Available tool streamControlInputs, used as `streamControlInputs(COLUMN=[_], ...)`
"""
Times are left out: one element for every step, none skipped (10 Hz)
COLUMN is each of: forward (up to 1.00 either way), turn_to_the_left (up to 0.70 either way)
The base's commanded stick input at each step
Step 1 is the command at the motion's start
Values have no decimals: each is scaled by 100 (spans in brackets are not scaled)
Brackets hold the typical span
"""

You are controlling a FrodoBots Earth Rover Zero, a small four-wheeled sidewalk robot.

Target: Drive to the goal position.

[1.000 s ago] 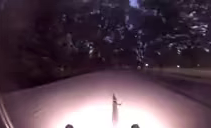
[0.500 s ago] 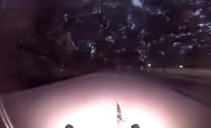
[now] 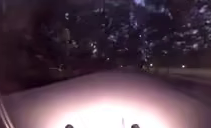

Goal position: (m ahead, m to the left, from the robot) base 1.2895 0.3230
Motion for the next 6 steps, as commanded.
streamControlInputs(forward=[100, 100, 100, 100, 100, 100], turn_to_the_left=[0, 0, -3, -17, -30, -40])
